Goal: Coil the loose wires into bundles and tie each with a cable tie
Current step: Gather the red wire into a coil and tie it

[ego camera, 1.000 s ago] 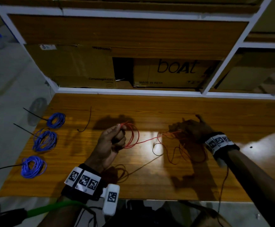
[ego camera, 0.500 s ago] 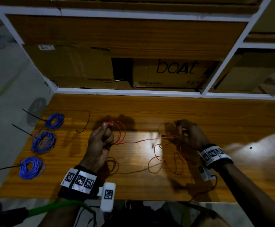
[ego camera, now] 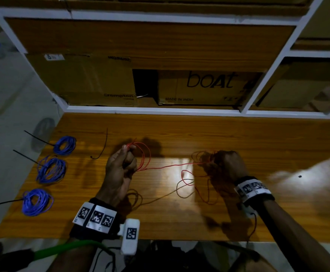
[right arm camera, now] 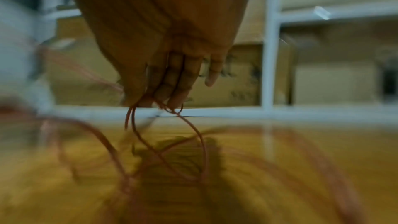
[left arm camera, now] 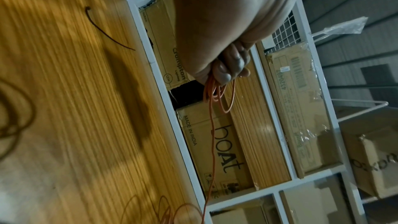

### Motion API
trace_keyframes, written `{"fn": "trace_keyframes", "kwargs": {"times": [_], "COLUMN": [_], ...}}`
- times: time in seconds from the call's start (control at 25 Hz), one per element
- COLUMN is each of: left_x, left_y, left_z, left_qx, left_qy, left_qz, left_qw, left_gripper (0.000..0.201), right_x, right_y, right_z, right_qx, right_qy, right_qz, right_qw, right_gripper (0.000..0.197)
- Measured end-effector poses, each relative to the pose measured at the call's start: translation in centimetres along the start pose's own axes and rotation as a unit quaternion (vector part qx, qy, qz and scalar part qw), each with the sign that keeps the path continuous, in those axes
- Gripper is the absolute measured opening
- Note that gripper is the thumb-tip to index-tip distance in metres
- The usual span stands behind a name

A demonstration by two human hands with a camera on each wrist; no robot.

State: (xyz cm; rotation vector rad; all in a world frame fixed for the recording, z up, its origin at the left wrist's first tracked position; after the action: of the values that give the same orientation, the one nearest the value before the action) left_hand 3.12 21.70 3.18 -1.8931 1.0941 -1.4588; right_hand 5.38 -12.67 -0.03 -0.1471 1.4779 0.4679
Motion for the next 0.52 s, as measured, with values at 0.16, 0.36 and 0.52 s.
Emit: {"fn": "trace_keyframes", "kwargs": {"times": [0.16,0.36,0.52], "left_x": [-3.0,-4.0,-3.1], "left_y": [-0.9,-0.8,-1.1], "left_z": [0.7,1.3,1.3], "left_qx": [0.000,-0.008,0.015], "left_qy": [-0.039,-0.047,-0.041], "left_qz": [-0.030,-0.037,-0.005], "left_qw": [0.999,0.998,0.999], "left_gripper": [0.027,0.026,0.024], "right_x": [-1.4,-4.8,-5.7], "right_y": [-1.8,0.7,0.3], "right_z": [-0.8,-1.5,-1.5], "right_qx": [0.009,-0.043,-0.025], "right_qy": [-0.077,-0.114,-0.113], "right_qz": [0.173,-0.106,-0.139], "right_qw": [0.982,0.987,0.984], "right_gripper": [0.024,0.024,0.014]}}
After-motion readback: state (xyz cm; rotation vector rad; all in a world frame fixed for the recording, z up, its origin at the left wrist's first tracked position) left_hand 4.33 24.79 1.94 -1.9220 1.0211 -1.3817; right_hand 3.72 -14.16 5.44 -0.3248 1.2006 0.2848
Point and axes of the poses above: each hand's wrist, its own z-axis towards the middle knuckle, its own x-axis out of the palm, y = z × x, the point moved 10 cm from there along z, towards the middle knuckle, and after that the axes turned 9 degrees about -x, right-handed, at the moved point
